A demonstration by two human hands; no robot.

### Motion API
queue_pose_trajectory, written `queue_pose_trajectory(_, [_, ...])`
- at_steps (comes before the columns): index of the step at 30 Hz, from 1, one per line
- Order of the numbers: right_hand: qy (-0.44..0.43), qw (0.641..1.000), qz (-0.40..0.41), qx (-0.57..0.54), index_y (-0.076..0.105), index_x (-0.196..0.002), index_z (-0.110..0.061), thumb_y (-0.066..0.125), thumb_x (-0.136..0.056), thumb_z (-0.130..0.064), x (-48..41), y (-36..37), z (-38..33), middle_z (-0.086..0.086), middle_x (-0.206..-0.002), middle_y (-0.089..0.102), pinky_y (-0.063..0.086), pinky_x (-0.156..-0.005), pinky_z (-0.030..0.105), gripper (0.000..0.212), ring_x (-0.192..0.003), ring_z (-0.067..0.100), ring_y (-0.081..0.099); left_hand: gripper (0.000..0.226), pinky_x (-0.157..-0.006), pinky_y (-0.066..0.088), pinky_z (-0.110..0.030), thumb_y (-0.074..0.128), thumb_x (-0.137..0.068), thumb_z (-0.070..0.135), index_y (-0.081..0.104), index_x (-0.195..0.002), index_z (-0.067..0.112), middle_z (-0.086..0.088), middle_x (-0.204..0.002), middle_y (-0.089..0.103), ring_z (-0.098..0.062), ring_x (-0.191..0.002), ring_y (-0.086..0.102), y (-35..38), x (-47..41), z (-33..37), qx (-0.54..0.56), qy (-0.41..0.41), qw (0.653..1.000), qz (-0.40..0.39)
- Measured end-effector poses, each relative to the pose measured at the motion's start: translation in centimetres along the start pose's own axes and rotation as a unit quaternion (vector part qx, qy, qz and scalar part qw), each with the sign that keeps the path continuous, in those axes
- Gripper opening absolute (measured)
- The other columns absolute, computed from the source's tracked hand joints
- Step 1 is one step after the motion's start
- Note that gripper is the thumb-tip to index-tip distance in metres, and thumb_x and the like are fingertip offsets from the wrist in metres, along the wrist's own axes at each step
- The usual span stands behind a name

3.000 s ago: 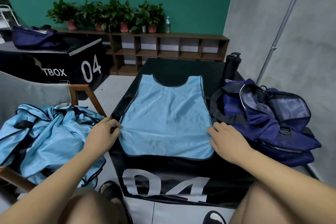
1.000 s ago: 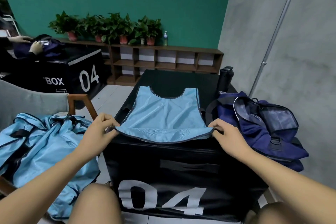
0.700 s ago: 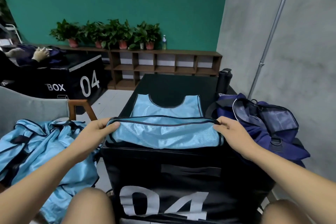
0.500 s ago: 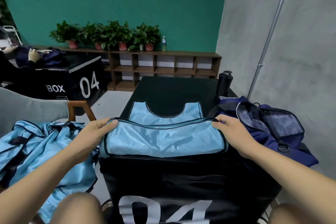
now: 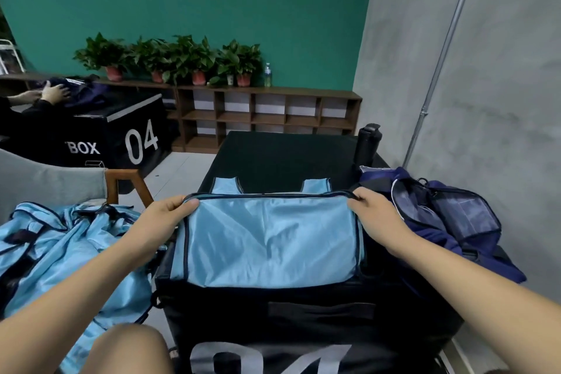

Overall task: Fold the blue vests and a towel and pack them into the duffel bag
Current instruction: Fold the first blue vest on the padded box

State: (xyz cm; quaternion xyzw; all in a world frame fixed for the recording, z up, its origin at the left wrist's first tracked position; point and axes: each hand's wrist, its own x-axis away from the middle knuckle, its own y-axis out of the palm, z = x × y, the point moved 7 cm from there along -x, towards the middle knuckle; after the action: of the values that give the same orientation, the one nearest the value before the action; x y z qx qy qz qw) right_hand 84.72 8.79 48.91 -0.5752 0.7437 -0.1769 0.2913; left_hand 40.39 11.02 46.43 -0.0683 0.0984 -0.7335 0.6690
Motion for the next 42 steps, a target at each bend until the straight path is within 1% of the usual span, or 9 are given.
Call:
queue_pose_trajectory(3, [0.012, 1.0, 0.022, -0.017, 0.062, -0.085, -0.014, 0.062, -0.099, -0.024, -2.2, -0.1, -0.1, -0.007, -0.066, 0.053, 0.037, -0.061, 0.033, 0.017, -0.062, 0.012, 0.044, 0.03, -0.063, 0.053, -0.031, 0.064, -0.106, 0.041, 0.076, -0.099, 0.014, -0.006, -0.093, 0.08, -0.023, -0.078, 0.075, 0.0, -2.4, 0.9, -0.034, 0.006, 0.999, 0.038])
queue_pose_trajectory(6, [0.016, 0.999, 0.041, -0.013, 0.063, -0.083, -0.013, 0.061, -0.097, -0.02, -5.9, 0.8, 0.0, -0.007, -0.063, 0.054, 0.035, -0.053, 0.022, 0.016, -0.061, 0.013, 0.045, 0.035, -0.074, 0.056, -0.041, 0.066, -0.105, 0.043, 0.074, -0.097, 0.01, -0.01, -0.094, 0.08, -0.028, -0.083, 0.075, -0.2, -6.2, 1.0, -0.053, 0.003, 0.997, 0.06])
queue_pose_trajectory(12, [0.044, 0.996, 0.073, 0.014, 0.059, -0.081, -0.013, 0.056, -0.098, -0.016, -14.5, 3.8, 2.5, 0.001, -0.076, 0.065, 0.044, -0.068, 0.037, 0.018, -0.073, 0.02, 0.055, 0.032, -0.085, 0.059, -0.043, 0.068, -0.105, 0.037, 0.075, -0.104, 0.006, -0.013, -0.1, 0.08, -0.028, -0.089, 0.076, 0.0, -15.6, -0.9, -0.026, -0.015, 0.996, 0.087])
queue_pose_trajectory(18, [0.096, 0.989, 0.064, 0.096, 0.056, -0.086, -0.014, 0.051, -0.101, -0.018, -20.9, 6.8, 6.7, 0.01, -0.092, 0.067, 0.044, -0.075, 0.039, 0.016, -0.09, 0.036, 0.06, 0.032, -0.078, 0.059, -0.044, 0.074, -0.098, 0.039, 0.074, -0.089, 0.008, -0.009, -0.084, 0.079, -0.031, -0.081, 0.075, 0.5, -23.7, -3.7, -0.097, -0.032, 0.989, 0.106])
queue_pose_trajectory(21, [0.118, 0.982, 0.038, 0.141, 0.056, -0.085, -0.016, 0.051, -0.096, -0.02, -22.9, 8.6, 8.6, 0.01, -0.096, 0.067, 0.046, -0.074, 0.038, 0.013, -0.092, 0.037, 0.062, 0.027, -0.067, 0.048, -0.034, 0.076, -0.097, 0.029, 0.067, -0.079, 0.009, -0.008, -0.074, 0.069, -0.027, -0.073, 0.064, 1.3, -26.2, -5.4, -0.149, -0.025, 0.98, 0.128])
queue_pose_trajectory(26, [0.122, 0.968, 0.014, 0.221, 0.062, -0.088, -0.018, 0.049, -0.094, -0.018, -24.1, 11.3, 10.4, 0.01, -0.106, 0.065, 0.056, -0.083, 0.04, 0.014, -0.1, 0.037, 0.063, 0.018, -0.063, 0.046, -0.033, 0.075, -0.095, 0.027, 0.069, -0.081, 0.016, -0.004, -0.079, 0.072, -0.025, -0.078, 0.068, 1.8, -28.7, -7.9, -0.269, -0.003, 0.953, 0.14])
queue_pose_trajectory(31, [0.108, 0.946, -0.002, 0.307, 0.067, -0.112, -0.016, 0.049, -0.099, -0.019, -24.6, 12.2, 11.2, 0.013, -0.125, 0.053, 0.05, -0.098, 0.043, 0.022, -0.119, 0.038, 0.053, 0.017, -0.071, 0.044, -0.035, 0.078, -0.092, 0.025, 0.068, -0.08, 0.021, -0.001, -0.092, 0.069, -0.022, -0.086, 0.065, 2.1, -29.6, -9.4, -0.3, 0.011, 0.943, 0.146])
queue_pose_trajectory(36, [0.078, 0.951, 0.013, 0.299, 0.066, -0.104, -0.016, 0.053, -0.096, -0.014, -24.5, 12.1, 11.5, 0.009, -0.119, 0.06, 0.051, -0.096, 0.044, 0.016, -0.113, 0.038, 0.058, 0.013, -0.076, 0.039, -0.035, 0.075, -0.097, 0.024, 0.065, -0.09, 0.019, -0.002, -0.099, 0.064, -0.024, -0.089, 0.059, 2.4, -29.2, -10.3, -0.329, 0.041, 0.931, 0.151])
queue_pose_trajectory(42, [0.057, 0.951, 0.043, 0.3, 0.064, -0.107, -0.016, 0.052, -0.101, -0.015, -22.7, 12.0, 11.6, 0.01, -0.119, 0.058, 0.045, -0.092, 0.045, 0.014, -0.11, 0.037, 0.056, 0.014, -0.08, 0.042, -0.038, 0.073, -0.1, 0.025, 0.063, -0.092, 0.018, -0.003, -0.099, 0.06, -0.028, -0.093, 0.057, 2.4, -27.0, -10.3, -0.341, 0.055, 0.924, 0.162])
